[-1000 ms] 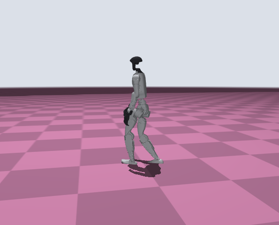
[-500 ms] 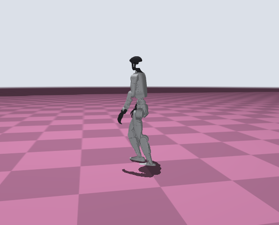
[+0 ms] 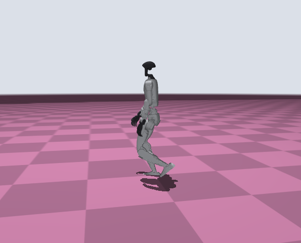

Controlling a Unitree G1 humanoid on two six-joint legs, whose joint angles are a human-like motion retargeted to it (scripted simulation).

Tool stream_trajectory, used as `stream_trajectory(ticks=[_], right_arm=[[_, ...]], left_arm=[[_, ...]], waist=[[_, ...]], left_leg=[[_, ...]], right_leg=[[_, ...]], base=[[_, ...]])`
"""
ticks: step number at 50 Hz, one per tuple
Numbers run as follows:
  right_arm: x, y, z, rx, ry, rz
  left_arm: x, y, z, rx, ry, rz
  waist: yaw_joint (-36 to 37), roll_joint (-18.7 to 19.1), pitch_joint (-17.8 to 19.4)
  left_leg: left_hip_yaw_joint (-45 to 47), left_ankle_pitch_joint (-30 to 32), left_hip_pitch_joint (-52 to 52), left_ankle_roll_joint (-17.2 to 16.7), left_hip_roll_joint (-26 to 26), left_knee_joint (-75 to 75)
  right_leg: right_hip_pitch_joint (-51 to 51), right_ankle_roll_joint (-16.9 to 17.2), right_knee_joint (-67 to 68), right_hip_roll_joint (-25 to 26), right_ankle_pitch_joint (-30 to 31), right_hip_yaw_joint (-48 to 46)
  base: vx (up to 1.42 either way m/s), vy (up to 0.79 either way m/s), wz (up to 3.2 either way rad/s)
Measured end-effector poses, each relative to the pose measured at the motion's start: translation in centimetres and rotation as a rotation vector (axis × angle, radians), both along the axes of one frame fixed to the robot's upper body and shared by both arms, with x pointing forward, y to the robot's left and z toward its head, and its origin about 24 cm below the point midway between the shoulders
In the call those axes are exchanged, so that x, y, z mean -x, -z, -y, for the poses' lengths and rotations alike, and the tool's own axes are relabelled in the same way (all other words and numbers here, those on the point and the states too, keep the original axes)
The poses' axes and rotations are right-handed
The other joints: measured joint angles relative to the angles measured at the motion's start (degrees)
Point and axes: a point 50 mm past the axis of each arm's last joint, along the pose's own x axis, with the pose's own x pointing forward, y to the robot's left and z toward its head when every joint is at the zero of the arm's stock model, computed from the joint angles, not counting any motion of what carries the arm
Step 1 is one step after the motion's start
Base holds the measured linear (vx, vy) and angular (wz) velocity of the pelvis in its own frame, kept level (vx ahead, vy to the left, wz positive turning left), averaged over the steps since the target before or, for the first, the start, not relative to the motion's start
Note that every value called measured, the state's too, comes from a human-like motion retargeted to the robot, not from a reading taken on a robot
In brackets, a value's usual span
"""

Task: Walk

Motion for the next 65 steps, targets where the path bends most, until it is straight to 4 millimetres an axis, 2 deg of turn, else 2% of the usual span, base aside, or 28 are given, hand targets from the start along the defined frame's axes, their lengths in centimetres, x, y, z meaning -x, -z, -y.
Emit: stream_trajectory(ticks=[2, 6, 10, 13, 15, 17, 20, 23, 25, 26, 29, 32, 35, 37, 43, 48, 54, 58, 61, 65], right_arm=[[-1.6, -0.9, -0.1, 0.001, -0.002, 0.048], [-2.8, -1.8, -0.5, -0.009, -0.01, 0.098], [-2.9, -2.0, -0.4, -0.017, -0.015, 0.112], [-2.9, -1.9, -1.0, -0.031, -0.036, 0.108], [-2.0, -1.3, -1.3, -0.036, -0.046, 0.075], [-1.0, -0.6, -1.1, -0.034, -0.049, 0.028], [1.5, 0.9, -0.7, -0.03, -0.035, -0.073], [4.3, 2.3, 0.0, -0.034, -0.008, -0.186], [5.8, 2.9, 0.4, -0.038, 0.007, -0.249], [6.0, 3.0, 0.6, -0.04, 0.013, -0.265], [6.7, 3.2, 1.1, -0.045, 0.028, -0.3], [6.7, 3.1, 1.5, -0.05, 0.047, -0.295], [6.4, 2.9, 1.7, -0.057, 0.069, -0.271], [5.6, 2.6, 1.9, -0.061, 0.085, -0.242], [5.4, 2.5, 1.8, -0.071, 0.12, -0.211], [5.3, 2.6, 1.2, -0.076, 0.115, -0.205], [4.8, 2.5, 1.1, -0.067, 0.115, -0.193], [3.9, 2.0, 1.1, -0.06, 0.114, -0.154], [2.5, 1.3, 1.4, -0.043, 0.107, -0.1], [0.7, 0.3, 1.6, -0.034, 0.11, -0.032]], left_arm=[[-1.1, -0.4, -0.3, 0.001, -0.012, 0.029], [-1.9, -0.8, -0.5, 0.016, -0.047, 0.071], [-2.5, -1.0, -0.4, 0.035, -0.08, 0.102], [-2.8, -1.0, -0.1, 0.048, -0.092, 0.115], [-2.6, -0.9, 0.2, 0.058, -0.098, 0.113], [-2.8, -1.0, 0.3, 0.066, -0.102, 0.117], [-2.5, -0.8, 0.7, 0.076, -0.11, 0.11], [-2.4, -0.8, 0.8, 0.082, -0.125, 0.109], [-2.5, -0.8, 0.8, 0.086, -0.132, 0.114], [-3.0, -1.0, 0.7, 0.087, -0.131, 0.123], [-3.6, -1.3, 0.5, 0.079, -0.122, 0.141], [-4.4, -1.6, 0.2, 0.063, -0.119, 0.16], [-5.0, -1.9, 0.0, 0.048, -0.13, 0.181], [-6.0, -2.3, -0.2, 0.041, -0.147, 0.209], [-6.9, -2.7, -0.1, 0.044, -0.15, 0.255], [-6.3, -2.4, 0.3, 0.053, -0.129, 0.245], [-2.5, -0.8, 0.5, 0.06, -0.137, 0.12], [-0.2, -0.1, 0.4, 0.058, -0.131, 0.036], [0.0, 0.0, 0.4, 0.056, -0.125, 0.024], [-0.9, -0.4, 0.2, 0.06, -0.135, 0.052]], waist=[[0.63, -1.53, 0.42], [1.68, -3.9, 1.06], [1.59, -6.15, 1.11], [0.63, -8.07, 0.31], [0.19, -8.34, -0.21], [-0.91, -10.41, -0.67], [-1.83, -11.81, -1.28], [-2.96, -13.75, -1.39], [-3.94, -15.0, -1.07], [-4.32, -15.53, -0.62], [-5.93, -15.89, 0.18], [-7.39, -15.11, 0.88], [-8.66, -14.06, 1.67], [-8.86, -11.71, 2.36], [-8.99, -8.0, 2.28], [-8.16, -7.42, 1.41], [-7.05, -4.56, 1.5], [-5.57, -0.37, 1.19], [-3.89, 0.62, 1.0], [-2.12, -1.17, 1.48]], left_leg=[[1.13, -1.56, -5.2, 2.18, 0.73, 1.03], [3.0, -4.91, -12.31, 4.85, 0.74, -5.38], [4.27, -4.93, -15.58, 5.06, -2.05, -21.81], [4.48, -2.64, -15.3, 4.79, -6.16, -38.18], [4.17, -2.85, -15.64, 4.75, -7.57, -43.17], [4.64, 0.39, -12.23, 5.37, -10.97, -51.51], [5.06, 0.55, -11.18, 6.52, -13.36, -49.48], [5.32, 0.43, -8.43, 8.12, -16.85, -48.54], [5.41, -0.07, -5.88, 9.34, -19.39, -48.97], [5.34, 0.69, -3.35, 9.87, -20.63, -51.87], [5.14, 0.28, 1.99, 10.77, -22.58, -55.12], [4.52, -0.15, 7.52, 10.68, -22.95, -58.49], [3.69, -0.45, 12.85, 10.21, -22.76, -61.9], [2.8, 0.0, 17.17, 9.68, -20.83, -66.4], [1.69, -0.68, 24.17, 8.65, -17.53, -71.5], [1.07, -4.05, 25.62, 7.88, -16.75, -65.99], [0.36, -7.02, 23.32, 4.24, -11.93, -43.19], [1.51, -0.17, 14.02, 0.2, -3.22, -16.91], [3.28, 2.44, 5.82, 1.53, 2.5, -3.22], [6.3, -2.07, -3.93, 6.29, 6.61, 2.52]], right_leg=[[1.9, 0.01, -2.21, -0.99, -0.44, 0.65], [5.32, 0.36, -3.51, -2.83, -2.45, 1.5], [8.68, 1.03, -5.11, -5.59, -4.13, 1.59], [10.01, 1.6, -5.21, -8.79, -5.63, 1.05], [9.97, 1.77, -2.56, -9.79, -7.21, 0.73], [10.44, 2.54, -0.61, -12.74, -8.26, 1.12], [10.24, 4.07, 6.35, -15.12, -9.18, 1.84], [9.19, 7.2, 16.4, -18.51, -4.83, 2.79], [7.05, 9.49, 25.63, -21.36, 1.14, 3.23], [5.17, 10.02, 30.02, -22.86, 4.25, 3.73], [-0.07, 9.11, 40.39, -26.53, 8.18, 3.82], [-5.44, 6.23, 44.27, -28.44, 5.33, 3.35], [-10.19, 4.46, 40.87, -28.36, 0.99, 2.58], [-12.14, 4.18, 33.73, -25.47, 0.01, 0.98], [-14.3, 7.47, 6.05, -17.15, 1.51, 0.95], [-13.98, 8.41, -1.45, -14.09, 2.74, 2.83], [-8.41, 6.15, 4.2, -9.8, 4.98, 1.79], [-4.48, 2.68, 3.94, -3.8, 3.82, -0.31], [-2.1, 0.65, 2.57, -1.59, 1.8, -0.6], [1.62, 0.06, 0.7, -2.18, -0.6, 0.15]], base=[[0.05, 0.04, 0.29], [0.05, 0.05, 0.28], [0.04, 0.05, 0.39], [0.01, 0.04, 0.52], [-0.01, 0.03, 0.41], [0.01, 0.03, 0.46], [0.01, 0.03, 0.31], [0.02, 0.04, 0.28], [0.01, 0.04, 0.24], [0.0, 0.0, 0.0], [0.0, 0.0, 0.0], [0.0, 0.0, 0.0], [0.0, -0.01, 0.06], [0.0, 0.0, 0.0], [0.01, -0.02, 0.2], [0.02, -0.03, 0.17], [0.04, -0.05, 0.07], [0.0, 0.0, 0.0], [0.0, 0.0, 0.0], [0.02, 0.01, 0.28]])
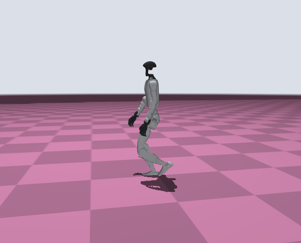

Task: Walk

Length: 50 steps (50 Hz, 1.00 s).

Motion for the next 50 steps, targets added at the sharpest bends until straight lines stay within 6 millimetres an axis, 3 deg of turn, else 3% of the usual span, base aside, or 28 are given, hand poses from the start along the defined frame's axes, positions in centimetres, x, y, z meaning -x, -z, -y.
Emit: stream_trajectory(ticks=[5, 10, 12, 16, 18, 23, 25, 30, 33, 38, 42, 47, 50], right_arm=[[-0.7, -0.5, 0.0, -0.014, 0.016, 0.04], [-0.5, -0.4, 0.1, -0.024, 0.022, 0.042], [0.1, 0.0, 0.0, -0.03, 0.02, 0.017], [2.7, 1.4, 0.1, -0.035, 0.03, -0.081], [4.2, 2.1, 0.2, -0.044, 0.04, -0.142], [6.8, 3.1, 0.3, -0.078, 0.062, -0.257], [6.6, 3.0, 0.5, -0.083, 0.061, -0.264], [6.6, 2.9, 0.7, -0.083, 0.072, -0.252], [5.7, 2.5, 1.0, -0.081, 0.084, -0.214], [5.4, 2.3, 1.2, -0.079, 0.11, -0.182], [5.8, 2.5, 1.0, -0.079, 0.107, -0.189], [6.0, 2.7, 0.8, -0.089, 0.109, -0.21], [6.1, 2.7, 0.9, -0.092, 0.119, -0.212]], left_arm=[[-1.2, -0.6, -0.2, 0.022, -0.041, 0.063], [-1.8, -0.9, 0.1, 0.051, -0.077, 0.107], [-1.8, -0.9, 0.3, 0.06, -0.086, 0.113], [-1.3, -0.6, 0.7, 0.074, -0.102, 0.107], [-1.2, -0.6, 0.8, 0.075, -0.113, 0.103], [-1.5, -0.7, 0.4, 0.066, -0.125, 0.108], [-2.4, -1.1, 0.0, 0.054, -0.119, 0.128], [-3.4, -1.5, -0.4, 0.024, -0.122, 0.158], [-4.7, -2.0, -0.7, 0.015, -0.146, 0.196], [-5.6, -2.4, -0.6, 0.02, -0.156, 0.239], [-5.4, -2.3, -0.3, 0.025, -0.143, 0.237], [-2.9, -1.1, -0.1, 0.034, -0.147, 0.147], [-0.7, -0.3, -0.1, 0.037, -0.154, 0.07]], waist=[[1.08, -3.2, 0.73], [0.2, -6.27, 0.04], [-0.53, -7.5, -0.52], [-1.52, -9.38, -1.75], [-2.15, -10.93, -2.12], [-4.31, -14.84, -1.25], [-4.8, -14.51, -0.64], [-6.81, -13.5, 0.6], [-7.19, -10.47, 1.58], [-7.2, -6.95, 1.32], [-6.81, -6.65, 0.64], [-6.09, -4.4, 0.25], [-5.85, -2.12, 0.24]], left_leg=[[2.78, -4.33, -7.81, 1.64, -2.13, -13.0], [3.86, -1.86, -8.71, 0.07, -10.25, -40.64], [3.51, -0.08, -7.25, -0.05, -13.8, -49.65], [2.87, 1.11, -5.68, 1.19, -17.86, -51.25], [2.64, 1.65, -3.78, 2.42, -20.59, -51.1], [2.09, 1.76, 4.41, 5.62, -27.99, -55.07], [1.44, 2.01, 8.64, 6.09, -28.73, -58.78], [-0.11, 0.35, 16.88, 5.55, -29.38, -61.78], [-1.46, 0.85, 22.95, 4.63, -27.19, -67.55], [-2.38, 0.73, 29.01, 3.35, -24.07, -72.46], [-2.51, -1.88, 30.46, 2.74, -23.39, -68.75], [-3.58, -5.65, 29.97, 0.67, -19.69, -54.24], [-3.51, -4.31, 26.76, -1.97, -15.15, -38.34]], right_leg=[[5.33, 0.89, -2.44, -2.69, -2.46, 0.97], [9.41, 2.4, -3.6, -7.74, -4.7, 0.68], [9.99, 3.04, -1.68, -9.98, -5.91, 0.61], [10.36, 5.0, 6.28, -13.01, -6.88, 1.71], [10.26, 7.06, 12.13, -15.22, -4.5, 2.64], [4.76, 12.23, 33.73, -22.46, 11.01, 4.74], [0.72, 11.45, 39.6, -23.77, 13.95, 5.0], [-8.2, 6.75, 42.65, -26.96, 6.06, 3.6], [-12.1, 5.78, 33.15, -24.29, 3.0, 1.05], [-14.72, 8.29, 8.38, -17.79, 4.04, -0.53], [-15.37, 9.76, -0.98, -14.94, 4.8, 1.16], [-11.67, 8.22, 0.84, -11.3, 7.9, 0.26], [-8.74, 6.47, 3.31, -7.89, 8.31, -0.77]], base=[[0.04, 0.05, 0.32], [0.02, 0.05, 0.46], [0.0, 0.04, 0.41], [0.02, 0.04, 0.28], [0.03, 0.04, 0.32], [0.02, 0.04, 0.28], [0.0, 0.0, 0.0], [0.0, 0.0, 0.0], [0.0, 0.0, 0.0], [0.0, -0.01, 0.04], [-0.02, -0.02, 0.16], [0.0, 0.0, 0.0], [0.0, 0.0, 0.0]])
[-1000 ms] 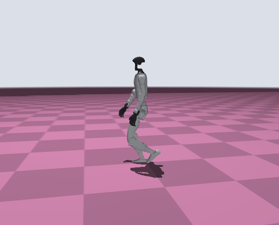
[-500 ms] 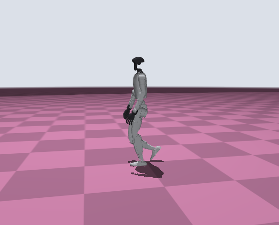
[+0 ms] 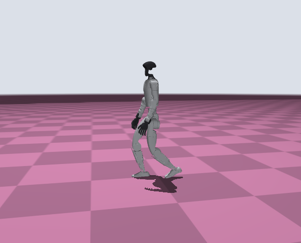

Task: Walk

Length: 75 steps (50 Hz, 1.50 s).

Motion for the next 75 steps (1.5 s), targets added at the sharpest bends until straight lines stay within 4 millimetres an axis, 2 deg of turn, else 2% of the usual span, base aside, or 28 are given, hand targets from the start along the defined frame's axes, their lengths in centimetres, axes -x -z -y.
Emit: stream_trajectory(ticks=[3, 5, 9, 13, 18, 23, 25, 27, 30, 32, 34, 37, 40, 43, 45, 50, 57, 62, 65, 67, 70, 72, 75], right_arm=[[-0.4, -0.2, 0.3, 0.003, 0.008, 0.018], [-0.8, -0.5, 0.6, 0.013, 0.009, 0.04], [-2.2, -1.2, 1.0, 0.036, 0.017, 0.095], [-3.4, -1.7, 0.9, 0.041, 0.026, 0.138], [-4.0, -2.1, 1.0, 0.03, 0.043, 0.17], [-4.1, -2.2, 1.1, 0.027, 0.048, 0.182], [-3.8, -2.0, 0.8, 0.023, 0.042, 0.175], [-3.8, -1.9, 0.6, 0.019, 0.035, 0.167], [-2.7, -1.3, 0.3, 0.011, 0.03, 0.124], [-1.7, -0.8, 0.1, 0.002, 0.029, 0.083], [-0.6, -0.3, -0.1, -0.013, 0.032, 0.039], [0.4, 0.2, -0.3, -0.04, 0.034, -0.014], [0.7, 0.4, -0.4, -0.055, 0.025, -0.043], [0.6, 0.3, -0.3, -0.054, 0.012, -0.049], [0.8, 0.4, -0.3, -0.049, 0.006, -0.052], [-0.3, -0.1, 0.1, -0.03, 0.01, -0.011], [-0.4, -0.3, 0.4, -0.021, 0.046, 0.01], [0.6, 0.2, 0.4, -0.028, 0.062, -0.025], [1.3, 0.4, 0.3, -0.035, 0.078, -0.046], [1.8, 0.5, 0.5, -0.035, 0.091, -0.056], [1.8, 0.4, 0.8, -0.029, 0.101, -0.045], [1.4, 0.2, 1.0, -0.019, 0.098, -0.024], [0.1, -0.3, 1.3, 0.001, 0.088, 0.02]], left_arm=[[1.4, 0.5, 0.0, 0.009, 0.003, -0.055], [1.7, 0.6, 0.1, 0.011, 0.009, -0.074], [1.0, 0.4, 0.0, 0.005, 0.02, -0.062], [-0.1, -0.1, 0.0, 0.009, 0.019, -0.017], [-1.1, -0.6, 0.1, 0.031, 0.01, 0.039], [-1.2, -0.7, 0.4, 0.047, -0.004, 0.055], [-0.7, -0.5, 0.7, 0.053, -0.006, 0.043], [-0.5, -0.4, 0.6, 0.054, -0.011, 0.035], [0.5, 0.1, 0.8, 0.056, -0.026, 0.003], [1.2, 0.3, 0.8, 0.055, -0.038, -0.023], [1.9, 0.6, 0.7, 0.054, -0.053, -0.049], [2.2, 0.7, 0.4, 0.047, -0.071, -0.071], [1.8, 0.6, 0.1, 0.035, -0.068, -0.065], [0.8, 0.3, -0.2, 0.017, -0.055, -0.042], [0.3, 0.1, -0.2, 0.005, -0.049, -0.028], [-2.8, -1.0, -0.6, -0.01, -0.071, 0.068], [-5.1, -2.1, -0.4, 0.005, -0.083, 0.165], [-4.7, -1.9, 0.0, 0.012, -0.069, 0.156], [-3.3, -1.2, 0.3, 0.025, -0.071, 0.11], [-1.9, -0.6, 0.4, 0.031, -0.074, 0.061], [0.0, 0.1, 0.5, 0.037, -0.07, -0.003], [0.5, 0.3, 0.6, 0.035, -0.06, -0.028], [0.4, 0.3, 0.5, 0.027, -0.044, -0.037]], waist=[[0.7, 3.54, -0.52], [1.51, 5.01, -0.83], [2.99, 4.32, -0.36], [4.32, 2.25, 0.43], [5.1, 0.01, 1.37], [4.35, -2.09, 0.92], [4.1, -2.17, 0.54], [3.53, -3.81, -0.1], [3.27, -5.21, -0.84], [3.08, -6.5, -1.32], [2.76, -7.94, -1.64], [2.08, -10.4, -1.53], [1.21, -11.26, -1.29], [0.43, -10.67, -0.7], [-0.38, -10.59, -0.34], [-1.16, -6.93, 1.36], [-1.09, -2.6, 0.78], [-0.91, -1.86, 0.0], [-0.93, -0.42, -0.17], [-0.95, 0.93, -0.25], [-0.46, 3.92, -0.71], [0.47, 5.34, -1.11], [1.9, 5.04, -0.87]], left_leg=[[0.44, 5.88, -6.65, -2.3, 7.44, 18.27], [1.02, 9.16, -11.3, -1.98, 11.87, 27.79], [3.17, 7.23, -20.05, 2.63, 17.1, 38.27], [4.93, 2.45, -28.19, 5.67, 17.65, 37.58], [6.71, -0.12, -34.33, 5.28, 13.58, 22.25], [7.62, 2.28, -35.34, 3.23, 6.17, -2.7], [7.03, 1.86, -36.17, 2.73, 4.47, -7.45], [7.29, 4.78, -33.48, 3.26, 0.92, -15.73], [6.86, 5.45, -33.5, 4.27, -1.38, -13.1], [6.61, 6.09, -32.76, 5.28, -3.35, -10.96], [6.29, 6.22, -31.52, 6.44, -5.74, -9.43], [6.03, 6.56, -27.52, 8.31, -10.15, -11.43], [5.76, 5.36, -23.57, 9.68, -12.45, -13.15], [4.98, 3.87, -18.67, 10.01, -13.03, -15.5], [4.46, 2.55, -15.89, 9.93, -13.58, -15.78], [2.34, 1.83, -6.07, 8.73, -11.52, -23.64], [1.7, 0.19, 1.66, 7.27, -7.36, -29.44], [0.99, -3.67, 3.04, 6.2, -5.82, -21.79], [0.43, -4.33, 2.68, 4.31, -3.07, -11.91], [0.68, -2.5, 0.66, 2.51, 0.14, -1.53], [1.43, 4.18, -6.11, 0.08, 7.62, 18.04], [1.87, 7.83, -11.82, 0.54, 12.51, 28.73], [2.81, 7.65, -19.82, 3.59, 16.93, 38.57]], right_leg=[[2.83, -2.88, -1.13, 4.95, -0.86, -1.93], [4.52, -4.55, -2.45, 7.35, -1.87, -2.46], [7.98, -5.93, -4.01, 8.09, -4.38, -1.89], [11.8, -5.77, -5.55, 7.18, -6.33, -0.79], [16.99, -4.82, -7.38, 5.31, -8.58, 0.68], [20.83, -4.01, -8.74, 1.55, -11.32, 1.03], [21.18, -3.95, -6.57, 0.84, -13.12, 1.03], [21.94, -3.31, -5.51, -1.48, -14.13, 1.62], [22.44, -2.06, 0.08, -3.33, -15.54, 2.74], [22.74, -0.51, 4.51, -4.87, -14.44, 3.71], [22.4, 1.71, 10.43, -6.75, -10.85, 4.57], [19.15, 5.5, 22.44, -10.53, -0.66, 5.92], [13.55, 6.39, 33.61, -13.72, 7.67, 6.08], [7.7, 3.66, 39.62, -16.4, 5.88, 5.1], [3.98, 1.78, 41.03, -18.24, 1.7, 4.42], [-3.54, -0.4, 28.9, -16.2, -4.97, 0.97], [-5.67, 3.58, -5.36, -7.05, -2.09, -0.2], [-4.77, 3.5, -6.98, -4.59, 0.01, 0.03], [-2.43, 2.41, -3.57, -2.34, 1.85, -0.61], [-0.6, 1.28, -1.55, -0.16, 2.2, -1.17], [2.11, -1.5, -1.1, 4.33, 1.3, -2.92], [3.65, -3.44, -2.05, 6.76, -0.18, -3.58], [6.49, -5.18, -3.35, 7.79, -2.88, -3.28]], base=[[0.0, 0.0, 0.0], [0.0, 0.0, 0.0], [0.0, 0.0, 0.05], [0.01, 0.02, 0.09], [0.01, 0.03, 0.07], [0.02, 0.03, 0.16], [0.0, 0.0, 0.0], [0.06, 0.02, 0.1], [0.07, 0.01, 0.02], [0.08, 0.01, 0.07], [0.07, 0.01, 0.15], [0.02, 0.0, 0.06], [0.0, 0.0, 0.0], [0.0, 0.0, 0.0], [0.0, 0.0, 0.0], [0.0, 0.0, 0.0], [0.0, 0.0, 0.0], [0.0, 0.0, 0.0], [0.0, 0.0, 0.0], [0.0, 0.0, 0.0], [-0.01, -0.02, -0.02], [-0.03, -0.05, -0.11], [-0.03, -0.06, -0.03]])
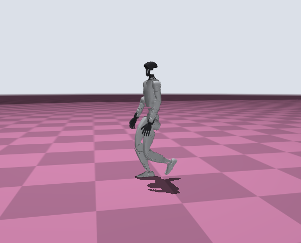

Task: Walk

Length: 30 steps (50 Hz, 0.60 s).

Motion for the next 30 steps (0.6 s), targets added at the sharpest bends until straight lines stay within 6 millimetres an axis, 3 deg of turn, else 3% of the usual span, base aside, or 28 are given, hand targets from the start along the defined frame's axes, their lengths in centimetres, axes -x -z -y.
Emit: stream_trajectory(ticks=[4, 8, 15, 20, 23, 27, 30], right_arm=[[-1.7, -0.6, -0.1, 0.012, -0.007, 0.056], [-2.8, -1.1, -0.3, 0.005, 0.002, 0.107], [-3.2, -1.4, -0.4, 0.002, -0.009, 0.137], [-1.8, -0.6, -0.9, -0.013, -0.031, 0.079], [-0.1, 0.2, -1.3, -0.037, -0.031, 0.01], [1.2, 0.8, -1.7, -0.079, -0.033, -0.063], [1.9, 1.1, -2.0, -0.088, -0.054, -0.101]], left_arm=[[-0.5, -0.2, -0.1, 0.0, 0.003, 0.016], [-0.5, -0.3, 0.0, 0.016, -0.005, 0.03], [0.9, 0.2, 0.5, 0.045, -0.016, -0.002], [2.9, 0.8, 0.8, 0.056, -0.032, -0.064], [4.0, 1.2, 0.8, 0.055, -0.05, -0.108], [3.8, 1.2, 0.3, 0.041, -0.056, -0.121], [3.1, 1.0, 0.1, 0.023, -0.034, -0.106]], waist=[[1.72, -2.04, 0.82], [2.63, -3.97, 1.65], [1.35, -7.29, 0.58], [0.89, -9.51, -0.78], [0.43, -11.91, -1.34], [-0.49, -15.04, -1.16], [-1.56, -15.56, -1.08]], left_leg=[[1.25, -5.46, -9.36, 3.22, 0.47, -0.18], [2.82, -8.44, -14.95, 3.3, -3.03, -13.0], [3.26, -4.82, -14.71, 0.73, -15.42, -51.62], [2.05, -2.88, -14.66, 2.22, -20.23, -50.35], [1.72, -2.03, -13.21, 4.33, -24.09, -46.74], [1.89, -2.51, -8.56, 7.46, -29.37, -47.28], [1.88, -4.84, -5.24, 8.67, -30.83, -46.74]], right_leg=[[4.5, -0.12, -2.02, -0.56, -2.68, 1.52], [9.43, 0.63, -3.86, -1.91, -4.91, 3.31], [15.36, 2.37, -4.6, -7.63, -8.49, 4.57], [16.78, 4.55, 4.6, -10.58, -10.25, 6.67], [17.1, 8.14, 13.27, -13.24, -5.45, 8.52], [12.15, 13.76, 30.0, -17.25, 10.37, 10.86], [6.23, 12.93, 40.29, -20.49, 13.9, 10.3]], base=[[0.0, 0.0, 0.0], [0.0, 0.0, 0.0], [0.0, 0.0, 0.0], [0.04, 0.0, -0.07], [0.07, 0.01, 0.0], [0.0, 0.0, 0.0], [0.0, 0.0, 0.0]])
